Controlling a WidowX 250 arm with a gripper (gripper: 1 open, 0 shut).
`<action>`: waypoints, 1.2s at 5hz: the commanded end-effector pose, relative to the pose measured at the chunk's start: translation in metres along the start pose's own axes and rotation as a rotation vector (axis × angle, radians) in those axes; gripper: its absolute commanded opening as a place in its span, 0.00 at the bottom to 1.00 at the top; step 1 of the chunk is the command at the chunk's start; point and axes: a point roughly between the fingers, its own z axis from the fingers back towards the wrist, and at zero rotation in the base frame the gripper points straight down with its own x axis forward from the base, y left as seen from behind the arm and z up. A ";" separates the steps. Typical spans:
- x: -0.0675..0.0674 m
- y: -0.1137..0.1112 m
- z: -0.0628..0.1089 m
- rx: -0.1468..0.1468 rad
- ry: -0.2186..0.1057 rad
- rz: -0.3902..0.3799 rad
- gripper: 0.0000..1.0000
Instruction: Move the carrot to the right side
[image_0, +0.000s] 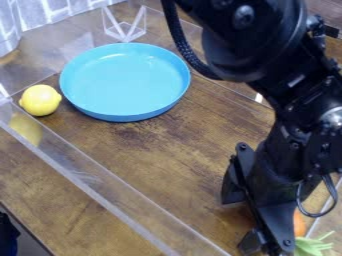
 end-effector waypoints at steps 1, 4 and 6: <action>0.005 -0.002 0.001 0.003 -0.004 0.034 1.00; 0.017 0.012 -0.004 0.017 0.029 0.072 0.00; 0.039 0.020 0.008 0.029 0.049 0.158 0.00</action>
